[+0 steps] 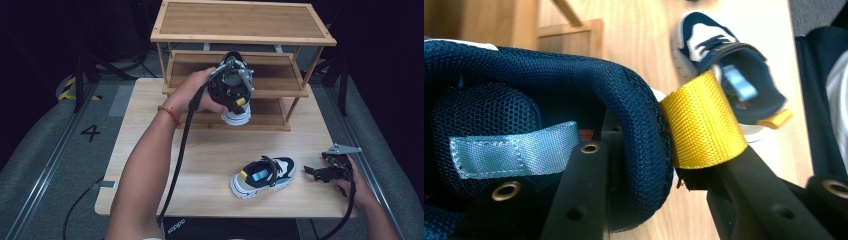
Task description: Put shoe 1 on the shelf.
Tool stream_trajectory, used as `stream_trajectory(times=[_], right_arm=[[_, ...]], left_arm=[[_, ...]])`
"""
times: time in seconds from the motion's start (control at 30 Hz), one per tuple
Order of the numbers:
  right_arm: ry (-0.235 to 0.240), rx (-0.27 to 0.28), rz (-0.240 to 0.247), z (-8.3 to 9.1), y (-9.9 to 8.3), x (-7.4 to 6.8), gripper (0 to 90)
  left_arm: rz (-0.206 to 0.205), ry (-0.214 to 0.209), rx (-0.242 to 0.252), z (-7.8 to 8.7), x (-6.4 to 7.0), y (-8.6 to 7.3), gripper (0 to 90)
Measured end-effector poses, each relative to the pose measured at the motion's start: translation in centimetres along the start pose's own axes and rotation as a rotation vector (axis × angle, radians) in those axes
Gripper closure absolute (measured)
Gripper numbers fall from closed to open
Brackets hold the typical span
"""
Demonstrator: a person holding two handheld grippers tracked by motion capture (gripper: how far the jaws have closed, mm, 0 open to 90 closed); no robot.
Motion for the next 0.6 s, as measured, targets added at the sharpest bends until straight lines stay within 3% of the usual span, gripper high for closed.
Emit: stream_trajectory(times=[0.13, 0.17, 0.27, 0.43, 0.57, 0.6], right_arm=[[0.001, -0.001, -0.003, 0.1, -0.1, -0.1, 0.6], [0.001, -0.001, -0.003, 0.1, -0.1, -0.1, 0.6], [0.001, -0.001, -0.001, 0.1, -0.1, -0.1, 0.6], [0.002, 0.000, 0.001, 0.1, -0.1, -0.1, 0.6], [0.003, 0.000, 0.002, 0.1, -0.1, -0.1, 0.6], [0.003, 0.000, 0.002, 0.1, -0.1, -0.1, 0.6]], left_arm=[[0.040, -0.011, -0.011, -0.2, -2.6, -0.4, 68.9], [0.040, -0.011, -0.011, -0.2, -2.6, -0.4, 68.1], [0.067, -0.023, 0.010, -0.4, -4.3, -0.5, 67.0], [0.098, -0.024, 0.040, -0.8, -5.3, -0.4, 65.9], [0.122, -0.034, 0.031, -1.4, -6.0, -0.7, 63.3], [0.132, -0.035, 0.050, -1.4, -6.1, -0.9, 63.3]])
Point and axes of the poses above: each handheld gripper's, and its own axes: z roughly backward along the jaws, y roughly out of its top, x roughly to its right, the point moved 3 cm from there along -z, roughly forward along the jaws, and after that the axes turned 15 degrees about -x, right-handed, at the moved point
